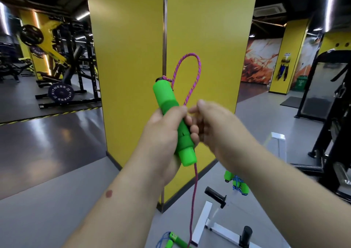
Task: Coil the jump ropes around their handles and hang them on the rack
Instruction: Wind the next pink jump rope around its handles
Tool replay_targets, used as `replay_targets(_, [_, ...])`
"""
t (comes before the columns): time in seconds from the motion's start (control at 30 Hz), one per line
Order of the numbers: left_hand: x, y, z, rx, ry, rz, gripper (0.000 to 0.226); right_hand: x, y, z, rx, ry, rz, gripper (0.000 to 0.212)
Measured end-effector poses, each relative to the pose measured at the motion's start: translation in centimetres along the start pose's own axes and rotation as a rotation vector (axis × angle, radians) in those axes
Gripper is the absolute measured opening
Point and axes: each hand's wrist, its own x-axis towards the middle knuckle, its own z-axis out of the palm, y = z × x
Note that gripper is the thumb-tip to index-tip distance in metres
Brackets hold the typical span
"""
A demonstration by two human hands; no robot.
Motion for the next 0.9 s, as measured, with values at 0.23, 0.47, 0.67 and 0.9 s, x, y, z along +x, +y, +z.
replay_targets(0.23, [0.4,1.3,-0.8,0.054,0.112,0.054,0.006,-3.3,0.3,0.7,-0.034,-0.097,0.045,0.033])
replay_targets(0.47, [-2.4,-2.5,-0.5,0.083,0.001,-0.081,0.004,0.3,-4.0,2.3,0.023,-0.022,-0.099,0.029])
replay_targets(0.67, [-1.1,0.0,-0.2,-0.062,0.035,-0.043,0.014,-1.5,0.2,0.8,-0.199,0.082,-0.021,0.031])
replay_targets(0.9, [-0.3,2.2,0.0,-0.026,0.126,0.035,0.013,-4.7,0.1,1.0,-0.054,-0.166,0.098,0.037])
